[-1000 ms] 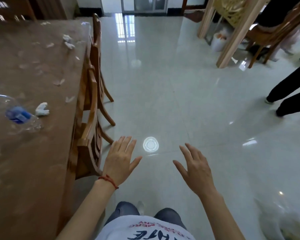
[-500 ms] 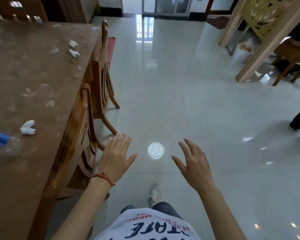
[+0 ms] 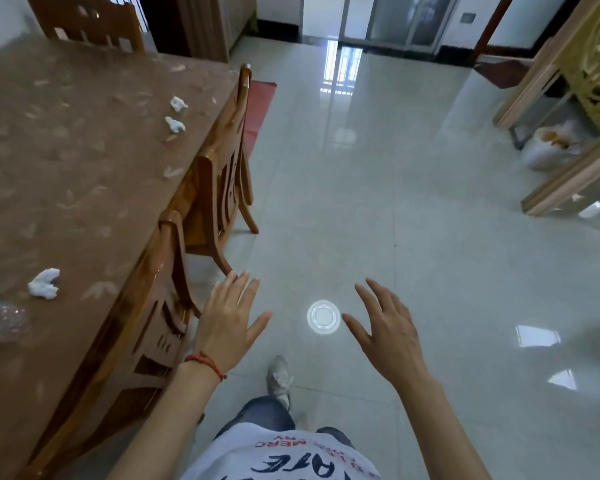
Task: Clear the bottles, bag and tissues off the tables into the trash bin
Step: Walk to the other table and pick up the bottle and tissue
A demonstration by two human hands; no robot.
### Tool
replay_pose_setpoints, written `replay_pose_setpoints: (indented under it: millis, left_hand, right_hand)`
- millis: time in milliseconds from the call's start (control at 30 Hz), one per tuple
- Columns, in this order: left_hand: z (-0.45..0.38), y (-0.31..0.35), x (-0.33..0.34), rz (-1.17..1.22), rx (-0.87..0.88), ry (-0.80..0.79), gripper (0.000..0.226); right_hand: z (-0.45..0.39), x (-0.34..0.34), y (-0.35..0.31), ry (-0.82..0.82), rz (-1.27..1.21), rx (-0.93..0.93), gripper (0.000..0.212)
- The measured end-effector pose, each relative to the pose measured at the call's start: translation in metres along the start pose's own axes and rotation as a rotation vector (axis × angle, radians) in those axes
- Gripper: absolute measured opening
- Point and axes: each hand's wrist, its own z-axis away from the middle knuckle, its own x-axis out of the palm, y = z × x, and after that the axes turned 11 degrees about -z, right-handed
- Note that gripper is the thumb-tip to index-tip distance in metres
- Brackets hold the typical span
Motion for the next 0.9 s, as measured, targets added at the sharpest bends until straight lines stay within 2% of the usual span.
replay_pose_setpoints:
  millis: [300,533,900]
  left_hand:
    - [-0.082,-0.037,-0.008,0.000,-0.098,0.014,0.076]
    - [-0.106,-0.070,-0.010,0.040,-0.232,0.008,0.074]
    - [-0.077,-0.083,-0.020,0.112,-0.701,0.057,0.074]
  right_hand:
    - [-0.107,0.011,-0.009,-0.072,0.018,-0.090,0.067]
    - [-0.178,0.021,-0.034,-0.146,0.018,-0.218,0.060]
    - [-0.266,0.052,-0.094,-0.404,0.096,-0.609,0.057]
